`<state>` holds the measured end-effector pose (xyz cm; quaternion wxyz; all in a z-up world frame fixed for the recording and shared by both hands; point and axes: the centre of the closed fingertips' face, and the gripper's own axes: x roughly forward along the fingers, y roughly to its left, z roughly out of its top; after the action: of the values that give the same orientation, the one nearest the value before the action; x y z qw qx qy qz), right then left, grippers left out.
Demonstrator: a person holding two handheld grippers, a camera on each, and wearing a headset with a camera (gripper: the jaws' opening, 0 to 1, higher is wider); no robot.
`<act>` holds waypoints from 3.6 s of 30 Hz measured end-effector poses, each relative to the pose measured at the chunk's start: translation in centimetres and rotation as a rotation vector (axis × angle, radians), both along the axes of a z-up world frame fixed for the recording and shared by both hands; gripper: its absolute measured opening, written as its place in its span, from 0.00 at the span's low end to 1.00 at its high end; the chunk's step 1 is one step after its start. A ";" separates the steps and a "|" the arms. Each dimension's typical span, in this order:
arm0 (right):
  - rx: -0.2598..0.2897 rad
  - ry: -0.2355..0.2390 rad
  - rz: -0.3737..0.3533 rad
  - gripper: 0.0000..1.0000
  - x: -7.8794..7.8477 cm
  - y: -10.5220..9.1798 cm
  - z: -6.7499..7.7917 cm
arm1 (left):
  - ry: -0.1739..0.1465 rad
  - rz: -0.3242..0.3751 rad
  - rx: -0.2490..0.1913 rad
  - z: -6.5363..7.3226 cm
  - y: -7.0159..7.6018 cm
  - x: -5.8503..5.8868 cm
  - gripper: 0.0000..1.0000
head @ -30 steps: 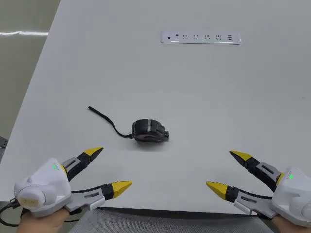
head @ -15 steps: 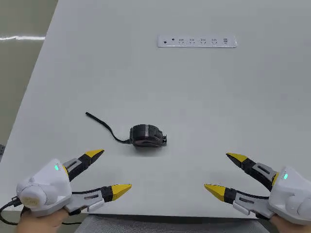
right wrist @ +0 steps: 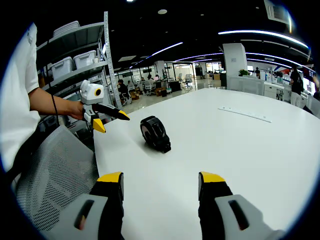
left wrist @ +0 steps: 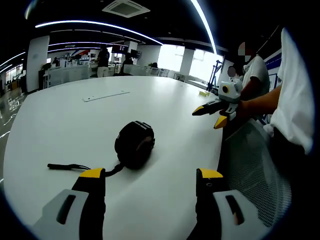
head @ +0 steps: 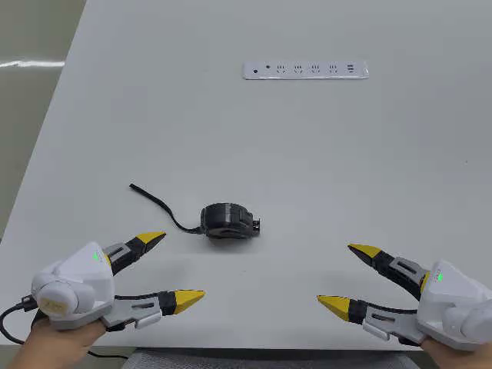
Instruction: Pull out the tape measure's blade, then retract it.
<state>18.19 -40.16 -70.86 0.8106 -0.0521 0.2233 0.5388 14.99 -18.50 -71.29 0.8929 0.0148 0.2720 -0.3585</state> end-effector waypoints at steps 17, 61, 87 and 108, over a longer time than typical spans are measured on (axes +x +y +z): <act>0.006 0.004 0.061 0.59 0.7 0.9 -0.5 | 0.011 -0.060 0.024 -1.0 -0.5 1.7 0.72; 0.024 0.023 0.151 0.58 1.5 4.2 -1.5 | 0.025 -0.166 0.018 -2.6 -2.0 5.3 0.68; 0.025 0.053 0.189 0.56 2.2 5.2 -2.9 | 0.030 -0.266 0.093 -4.2 -2.7 7.0 0.58; 0.037 0.064 0.237 0.53 3.2 7.2 -3.8 | 0.041 -0.291 0.106 -4.7 -2.7 7.9 0.48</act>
<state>21.36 -33.00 -74.69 0.7347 -0.0460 0.2311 0.6362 22.91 -21.16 -76.01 0.8237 0.0937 0.3036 -0.4697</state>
